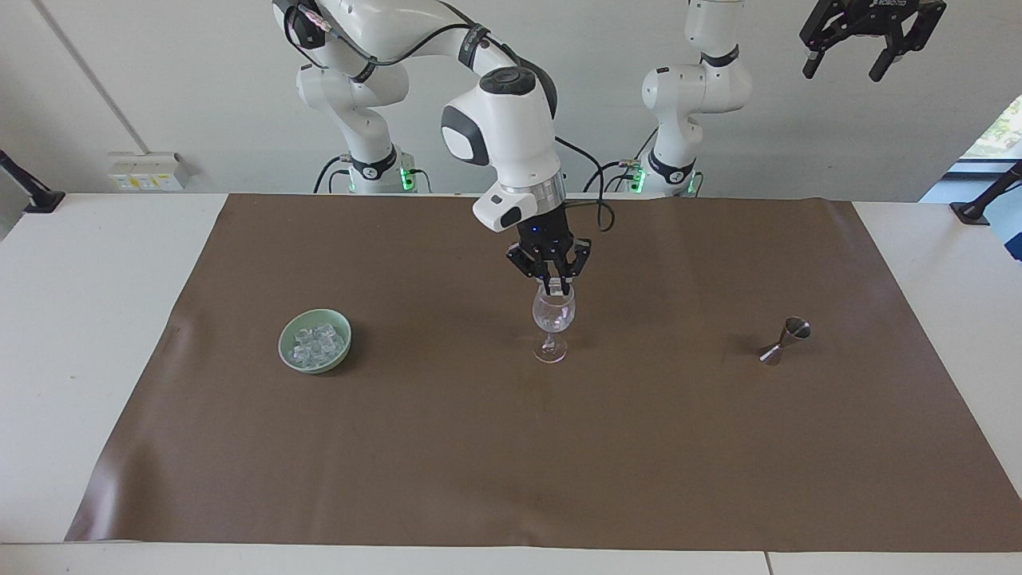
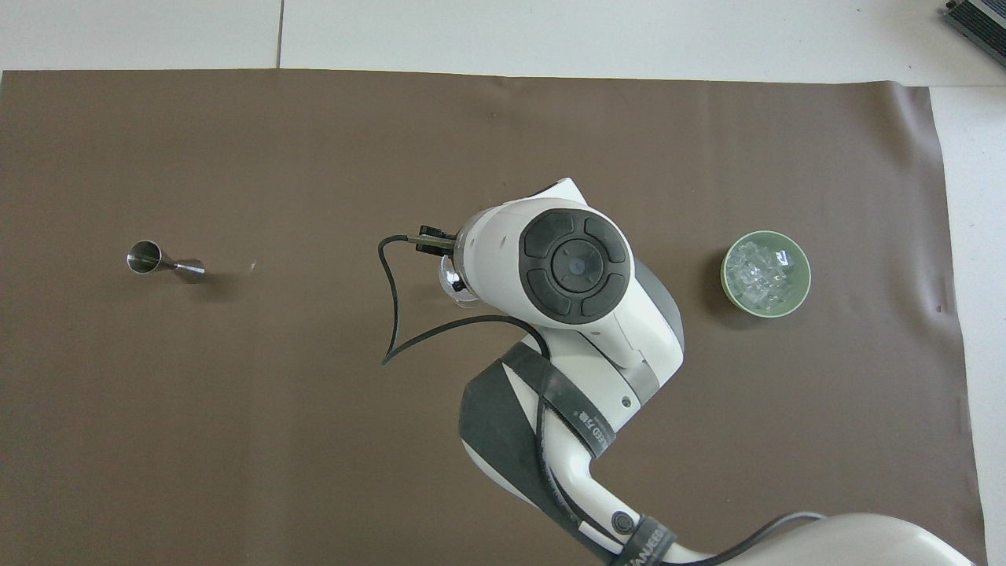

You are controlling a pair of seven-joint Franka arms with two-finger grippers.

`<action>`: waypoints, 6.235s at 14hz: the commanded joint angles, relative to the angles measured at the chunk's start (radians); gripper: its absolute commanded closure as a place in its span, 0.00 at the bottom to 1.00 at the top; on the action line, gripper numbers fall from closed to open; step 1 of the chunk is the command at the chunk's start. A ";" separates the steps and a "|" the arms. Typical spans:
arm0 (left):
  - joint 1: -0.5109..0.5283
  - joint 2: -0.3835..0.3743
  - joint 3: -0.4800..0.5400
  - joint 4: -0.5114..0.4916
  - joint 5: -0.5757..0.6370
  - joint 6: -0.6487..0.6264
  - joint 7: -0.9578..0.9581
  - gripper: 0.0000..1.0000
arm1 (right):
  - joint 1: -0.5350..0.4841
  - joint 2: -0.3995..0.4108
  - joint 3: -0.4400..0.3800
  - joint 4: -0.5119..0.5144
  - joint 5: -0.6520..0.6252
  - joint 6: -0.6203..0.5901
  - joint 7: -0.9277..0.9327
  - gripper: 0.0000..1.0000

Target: Pour wine and add ice with both arms

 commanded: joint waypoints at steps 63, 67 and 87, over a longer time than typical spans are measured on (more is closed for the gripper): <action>0.005 -0.007 -0.005 -0.002 0.017 -0.015 0.009 0.00 | -0.072 -0.373 -0.556 0.021 0.146 -0.603 -0.850 0.00; 0.005 -0.007 -0.003 -0.002 0.017 -0.015 0.006 0.00 | -0.072 -0.384 -0.597 0.024 0.163 -0.629 -0.902 0.00; 0.019 0.157 -0.005 -0.143 -0.040 0.272 -0.023 0.00 | -0.103 -0.439 -0.657 -0.024 0.203 -0.715 -0.897 0.00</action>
